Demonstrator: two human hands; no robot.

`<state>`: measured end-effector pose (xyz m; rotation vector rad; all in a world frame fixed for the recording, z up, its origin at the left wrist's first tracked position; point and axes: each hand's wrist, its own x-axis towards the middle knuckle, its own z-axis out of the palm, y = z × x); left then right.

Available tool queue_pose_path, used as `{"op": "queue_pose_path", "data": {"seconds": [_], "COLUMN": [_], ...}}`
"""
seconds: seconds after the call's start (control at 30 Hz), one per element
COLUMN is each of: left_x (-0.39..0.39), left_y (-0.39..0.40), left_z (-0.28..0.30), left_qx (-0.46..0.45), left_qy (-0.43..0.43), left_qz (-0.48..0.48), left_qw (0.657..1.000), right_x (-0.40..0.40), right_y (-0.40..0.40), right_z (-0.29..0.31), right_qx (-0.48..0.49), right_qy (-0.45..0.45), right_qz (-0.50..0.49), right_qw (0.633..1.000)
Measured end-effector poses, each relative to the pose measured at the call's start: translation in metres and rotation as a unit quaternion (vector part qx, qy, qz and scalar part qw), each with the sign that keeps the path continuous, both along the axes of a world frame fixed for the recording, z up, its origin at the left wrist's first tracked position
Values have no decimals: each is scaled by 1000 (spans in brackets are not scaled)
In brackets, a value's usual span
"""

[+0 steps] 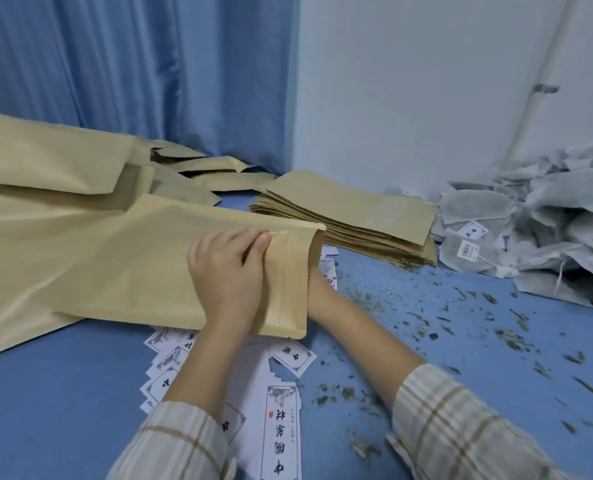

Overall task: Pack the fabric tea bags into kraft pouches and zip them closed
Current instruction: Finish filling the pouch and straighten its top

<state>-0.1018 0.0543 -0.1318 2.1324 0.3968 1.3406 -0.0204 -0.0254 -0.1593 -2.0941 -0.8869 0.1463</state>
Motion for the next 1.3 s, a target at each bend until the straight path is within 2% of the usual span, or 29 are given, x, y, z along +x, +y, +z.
{"op": "queue_pose_path", "data": {"seconds": [0.1, 0.17, 0.2, 0.27, 0.33, 0.4, 0.43, 0.63, 0.77, 0.9, 1.0, 1.1, 1.2, 1.3], "left_x": [2, 4, 4, 5, 5, 5, 5, 3, 3, 3, 3, 3, 3, 3], "left_y": [2, 2, 2, 2, 2, 2, 1, 1, 1, -1, -1, -1, -1, -2], "left_z": [-8, -10, -10, -11, -12, -13, -13, -13, -14, -14, -14, -14, -15, -15], "left_qx": [19, 19, 19, 19, 18, 14, 13, 10, 12, 7, 2, 2, 3, 1], "left_qy": [26, 31, 31, 30, 27, 23, 22, 14, 11, 5, 5, -1, -5, -4], "left_qz": [11, 11, 10, 10, 12, 14, 15, 20, 23, 18, 18, 16, 17, 19], "left_qw": [999, 999, 999, 999, 999, 1000, 1000, 1000, 1000, 1000, 1000, 1000, 1000, 1000], "right_x": [9, 20, 27, 35, 37, 35, 33, 33, 31, 29, 31, 35, 38, 39], "right_y": [-37, -59, -68, -82, -89, -89, -88, -85, -83, -75, -73, -73, -69, -68], "right_z": [5, 3, 0, -3, -4, -6, -6, -5, -5, -2, -6, -15, -20, -17], "right_qx": [116, 175, 171, 68, -82, -187, -207, -125, -116, -146, -133, -186, -245, -233], "right_qy": [-117, -112, -89, -33, 2, -19, -43, -112, -73, -88, -82, -88, -148, -206], "right_qz": [-59, -115, -136, -109, -23, 28, 32, 20, -20, -27, -47, -73, -54, -88], "right_qw": [985, 971, 972, 991, 996, 982, 977, 986, 990, 985, 987, 976, 957, 946]}}
